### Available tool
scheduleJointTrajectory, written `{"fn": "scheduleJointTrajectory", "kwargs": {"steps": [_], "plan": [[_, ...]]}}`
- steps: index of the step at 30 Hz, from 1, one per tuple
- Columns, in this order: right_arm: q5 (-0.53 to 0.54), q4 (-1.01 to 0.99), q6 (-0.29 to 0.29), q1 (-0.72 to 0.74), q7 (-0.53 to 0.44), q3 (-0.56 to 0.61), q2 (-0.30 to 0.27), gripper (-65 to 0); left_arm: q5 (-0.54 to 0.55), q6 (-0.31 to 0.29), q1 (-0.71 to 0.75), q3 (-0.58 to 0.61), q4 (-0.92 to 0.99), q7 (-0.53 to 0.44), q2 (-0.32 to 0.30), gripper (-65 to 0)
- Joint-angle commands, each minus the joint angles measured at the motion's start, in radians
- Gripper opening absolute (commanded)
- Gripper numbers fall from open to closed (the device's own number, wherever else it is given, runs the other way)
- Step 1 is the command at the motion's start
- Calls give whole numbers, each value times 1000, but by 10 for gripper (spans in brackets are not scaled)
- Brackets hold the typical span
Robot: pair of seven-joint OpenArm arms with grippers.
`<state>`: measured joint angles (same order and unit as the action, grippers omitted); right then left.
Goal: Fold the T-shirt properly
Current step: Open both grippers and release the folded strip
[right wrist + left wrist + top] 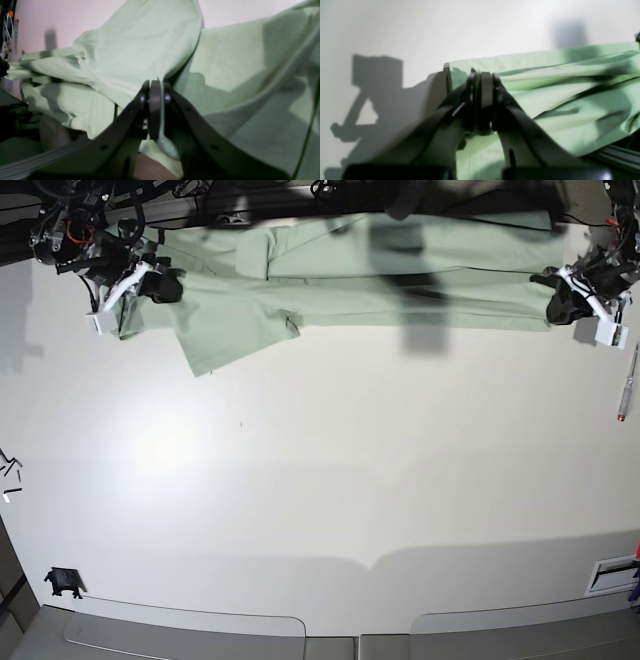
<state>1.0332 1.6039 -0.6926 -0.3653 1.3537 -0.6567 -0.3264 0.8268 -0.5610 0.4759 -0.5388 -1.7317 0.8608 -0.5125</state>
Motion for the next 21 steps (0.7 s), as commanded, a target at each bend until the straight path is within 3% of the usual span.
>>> {"fn": "scheduleJointTrajectory", "kwargs": {"steps": [1,2,3,5,6,12,17,21], "plan": [[49,18,-6,2,-13,-3,-11,-650,12,-5,-3,-10,-16,-24,-17,-650],[53,18,-6,2,-11,-2,-11,-650,11,-5,-3,-10,-16,-24,-17,-650],[52,18,-6,2,-12,-2,-9,-631,11,-5,-3,-10,-16,-24,-17,-575],[53,18,-6,2,-23,-2,-9,-497,11,-4,-6,-10,-16,-28,-18,-428],[53,18,-6,2,-32,-3,-10,-456,5,-4,-10,-11,-16,-32,-18,-401],[52,27,-6,28,-58,-34,-29,-440,-91,-3,-23,-34,-17,-73,-84,-398],[50,27,-6,112,-106,-108,-31,-441,-89,-2,-42,-165,-16,-98,-101,-398],[5,26,-6,204,-132,-129,-31,-441,-89,62,-44,-290,-16,-171,-100,-398]]}}
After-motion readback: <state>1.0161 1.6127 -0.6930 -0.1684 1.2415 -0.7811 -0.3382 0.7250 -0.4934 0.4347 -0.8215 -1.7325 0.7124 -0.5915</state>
